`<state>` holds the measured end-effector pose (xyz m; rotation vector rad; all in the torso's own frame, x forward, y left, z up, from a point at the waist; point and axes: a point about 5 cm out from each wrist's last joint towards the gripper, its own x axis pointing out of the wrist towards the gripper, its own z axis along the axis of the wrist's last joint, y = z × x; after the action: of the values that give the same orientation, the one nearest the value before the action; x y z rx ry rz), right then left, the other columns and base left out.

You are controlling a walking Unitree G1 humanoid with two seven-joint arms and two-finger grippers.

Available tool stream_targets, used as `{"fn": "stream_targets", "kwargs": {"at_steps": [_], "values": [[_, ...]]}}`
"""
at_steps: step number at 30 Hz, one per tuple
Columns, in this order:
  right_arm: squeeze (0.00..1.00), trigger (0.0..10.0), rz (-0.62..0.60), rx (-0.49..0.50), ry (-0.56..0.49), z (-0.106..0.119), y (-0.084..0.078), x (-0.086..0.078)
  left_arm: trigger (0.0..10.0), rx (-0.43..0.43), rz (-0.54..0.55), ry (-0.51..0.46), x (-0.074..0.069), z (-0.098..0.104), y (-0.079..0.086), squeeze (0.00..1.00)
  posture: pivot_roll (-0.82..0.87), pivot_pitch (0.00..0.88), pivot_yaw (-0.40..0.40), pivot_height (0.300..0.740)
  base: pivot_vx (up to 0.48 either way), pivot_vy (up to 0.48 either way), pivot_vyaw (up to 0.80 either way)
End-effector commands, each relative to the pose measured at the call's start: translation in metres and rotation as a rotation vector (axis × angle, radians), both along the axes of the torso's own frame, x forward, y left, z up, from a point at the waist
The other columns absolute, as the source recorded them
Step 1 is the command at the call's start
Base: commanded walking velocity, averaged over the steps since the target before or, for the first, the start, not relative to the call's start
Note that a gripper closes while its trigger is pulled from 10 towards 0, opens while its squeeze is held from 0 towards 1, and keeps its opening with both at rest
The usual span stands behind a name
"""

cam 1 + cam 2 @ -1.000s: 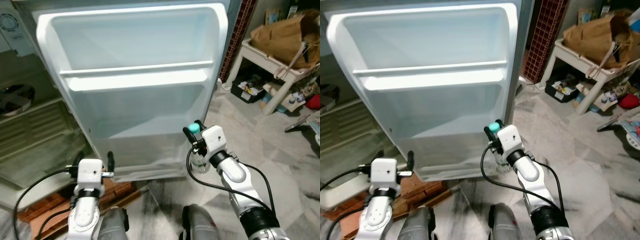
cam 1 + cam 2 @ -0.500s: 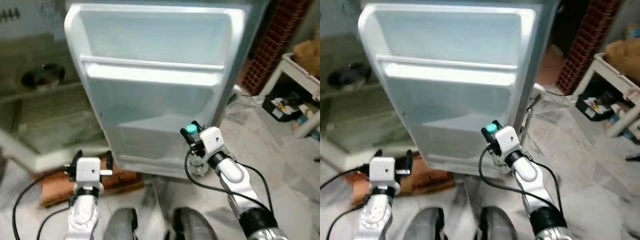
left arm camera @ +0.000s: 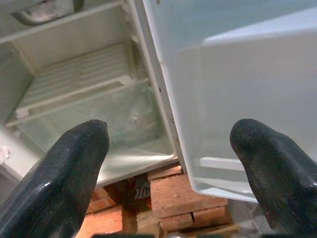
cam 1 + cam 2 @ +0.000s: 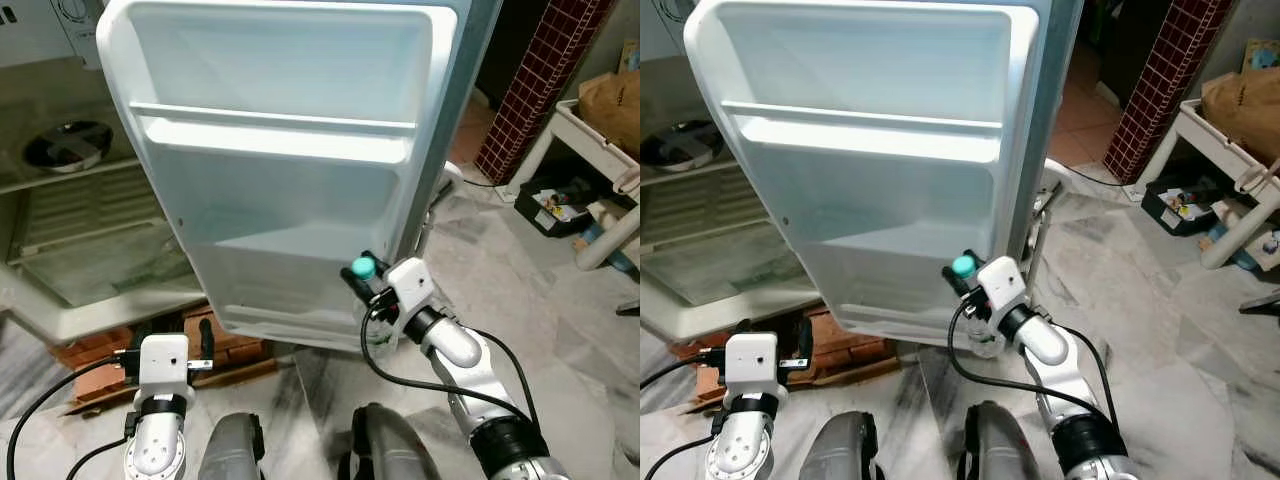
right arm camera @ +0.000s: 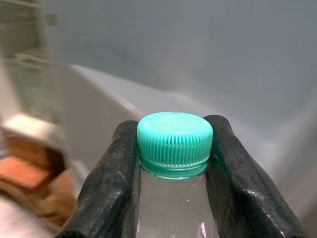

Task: Restocking fridge

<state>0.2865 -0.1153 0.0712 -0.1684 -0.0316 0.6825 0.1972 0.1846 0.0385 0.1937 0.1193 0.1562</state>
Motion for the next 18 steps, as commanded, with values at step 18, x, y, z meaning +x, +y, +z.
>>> {"fn": "stream_targets", "kwargs": {"at_steps": [18], "values": [[0.00, 10.0, 0.178, 0.016, 0.014, 0.003, 0.021, -0.009, 10.0, 0.004, 0.196, 0.065, -0.023, -0.005, 0.025, 0.00, 0.04, 0.083, 0.015, 0.581, 0.000, 0.000, 0.00]]}}
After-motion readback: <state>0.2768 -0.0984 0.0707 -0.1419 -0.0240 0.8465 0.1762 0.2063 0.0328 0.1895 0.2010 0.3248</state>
